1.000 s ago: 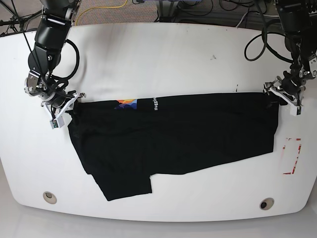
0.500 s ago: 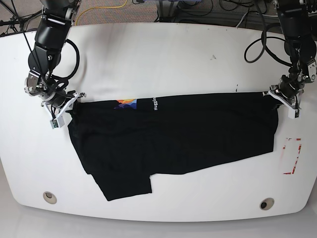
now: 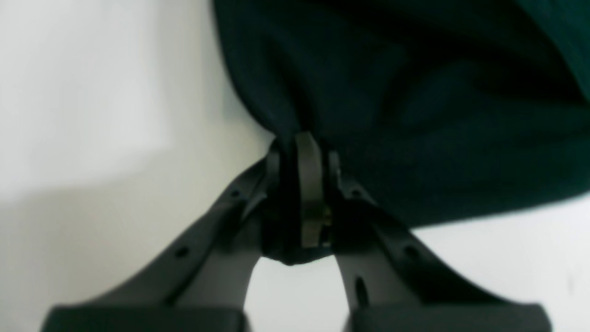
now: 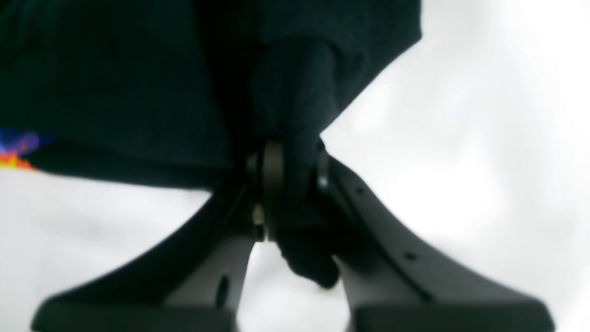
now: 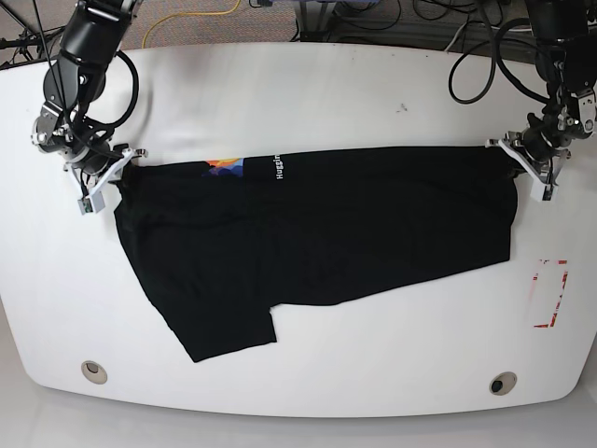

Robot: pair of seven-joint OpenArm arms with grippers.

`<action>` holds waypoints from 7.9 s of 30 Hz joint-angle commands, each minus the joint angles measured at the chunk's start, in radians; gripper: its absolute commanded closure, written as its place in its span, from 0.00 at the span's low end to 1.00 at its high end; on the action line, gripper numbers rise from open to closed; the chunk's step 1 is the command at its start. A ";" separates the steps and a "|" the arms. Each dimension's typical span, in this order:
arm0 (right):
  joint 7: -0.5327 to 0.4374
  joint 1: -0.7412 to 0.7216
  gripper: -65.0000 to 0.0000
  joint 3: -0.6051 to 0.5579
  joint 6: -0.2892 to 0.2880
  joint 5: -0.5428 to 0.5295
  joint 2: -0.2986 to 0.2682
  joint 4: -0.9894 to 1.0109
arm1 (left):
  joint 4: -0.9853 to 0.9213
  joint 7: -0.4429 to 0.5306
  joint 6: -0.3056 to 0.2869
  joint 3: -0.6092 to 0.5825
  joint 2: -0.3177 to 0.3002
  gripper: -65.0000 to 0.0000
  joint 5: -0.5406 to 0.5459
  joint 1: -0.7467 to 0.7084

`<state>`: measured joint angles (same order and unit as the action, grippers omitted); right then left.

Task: Fold the T-shirt properly
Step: 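Pull the shirt edge with both grippers toward the table edge, then release the shirt with the right gripper and move it along the hem, then grasp the shirt hem with the left gripper beside the shirt, then lift the hem with both grippers and fold it over the shirt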

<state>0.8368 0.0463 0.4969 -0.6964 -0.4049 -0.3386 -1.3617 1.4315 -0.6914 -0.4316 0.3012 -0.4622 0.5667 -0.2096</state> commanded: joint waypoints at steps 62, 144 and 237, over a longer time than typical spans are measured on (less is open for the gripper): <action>0.174 0.422 0.25 0.260 -0.002 -0.062 0.109 -0.605 | 0.322 -0.064 0.009 0.212 -0.030 0.48 0.003 -0.383; -0.149 -0.300 1.00 -0.137 -0.002 0.117 0.082 0.295 | 0.295 -0.066 0.009 0.441 0.078 0.47 -0.004 -0.169; 0.181 -0.196 1.00 -0.123 -0.002 0.111 0.060 -0.284 | 0.206 -0.216 -0.005 0.140 0.085 1.00 0.031 0.126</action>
<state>1.0119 -0.1478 0.3611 -0.6971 -0.2832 -0.2626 -1.5784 1.6173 -0.9272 -0.4347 0.4271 -0.3592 0.5854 -0.0875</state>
